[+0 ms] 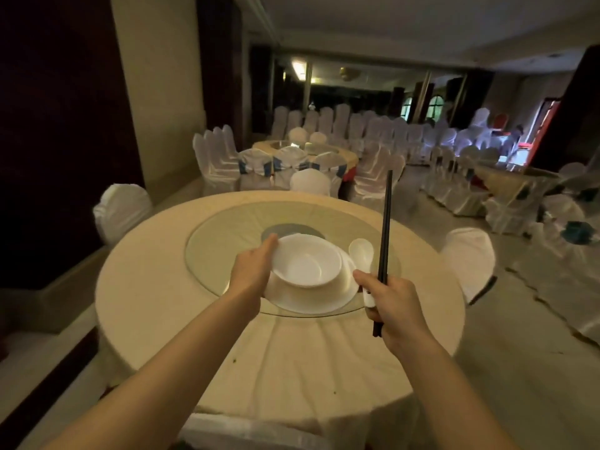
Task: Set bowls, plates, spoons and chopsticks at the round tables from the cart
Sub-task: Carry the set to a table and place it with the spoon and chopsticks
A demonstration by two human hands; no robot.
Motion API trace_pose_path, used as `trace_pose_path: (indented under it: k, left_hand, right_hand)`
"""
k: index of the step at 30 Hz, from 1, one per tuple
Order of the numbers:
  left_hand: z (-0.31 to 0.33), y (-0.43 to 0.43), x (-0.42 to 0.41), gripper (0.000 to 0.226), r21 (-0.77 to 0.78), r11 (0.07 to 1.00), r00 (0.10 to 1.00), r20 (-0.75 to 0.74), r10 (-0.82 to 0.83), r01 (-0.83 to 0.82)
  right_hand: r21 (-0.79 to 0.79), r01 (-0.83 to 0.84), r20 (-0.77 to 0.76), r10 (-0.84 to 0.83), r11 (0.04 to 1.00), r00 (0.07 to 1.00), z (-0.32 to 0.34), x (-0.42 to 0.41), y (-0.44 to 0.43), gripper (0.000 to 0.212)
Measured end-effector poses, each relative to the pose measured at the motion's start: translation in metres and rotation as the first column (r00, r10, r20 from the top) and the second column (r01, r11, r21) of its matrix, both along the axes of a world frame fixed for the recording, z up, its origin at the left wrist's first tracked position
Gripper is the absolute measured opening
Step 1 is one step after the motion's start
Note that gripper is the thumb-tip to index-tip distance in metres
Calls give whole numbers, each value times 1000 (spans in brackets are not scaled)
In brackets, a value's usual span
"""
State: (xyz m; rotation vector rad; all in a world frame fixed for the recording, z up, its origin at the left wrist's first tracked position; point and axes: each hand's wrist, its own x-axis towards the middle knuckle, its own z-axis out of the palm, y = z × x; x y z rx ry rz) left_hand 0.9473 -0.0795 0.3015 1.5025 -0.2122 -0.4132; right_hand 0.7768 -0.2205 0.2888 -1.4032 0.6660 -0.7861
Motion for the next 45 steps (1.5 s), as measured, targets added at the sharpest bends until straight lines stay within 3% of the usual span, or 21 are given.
trace_pose_path:
  k: [9,17,30,37,45]
  left_hand:
    - [-102,25,106,55,112,993,999,-34,32,-28]
    - [-207,11,147,42,240,971,996,-94,12,11]
    - [-357,-32,191,49,543,837,995,26,-92,64]
    - [-398,-47,194,51,602,798,989,87,-118,43]
    - [-412,-51,197,57,659,749,979,108,-172,59]
  right_hand:
    - [83,-67,-156,79,994,985,-97,114,10,31]
    - [169,-72,-304,121,983,945,-188,156,-10,27]
    - [186,-94,-467,172,978,867,-346,190,-56,39]
    - [85,-127,-555,153,988,818,-392,199,-76,46]
    - [134,-133,-589,187,982,786,-406,201,-78,50]
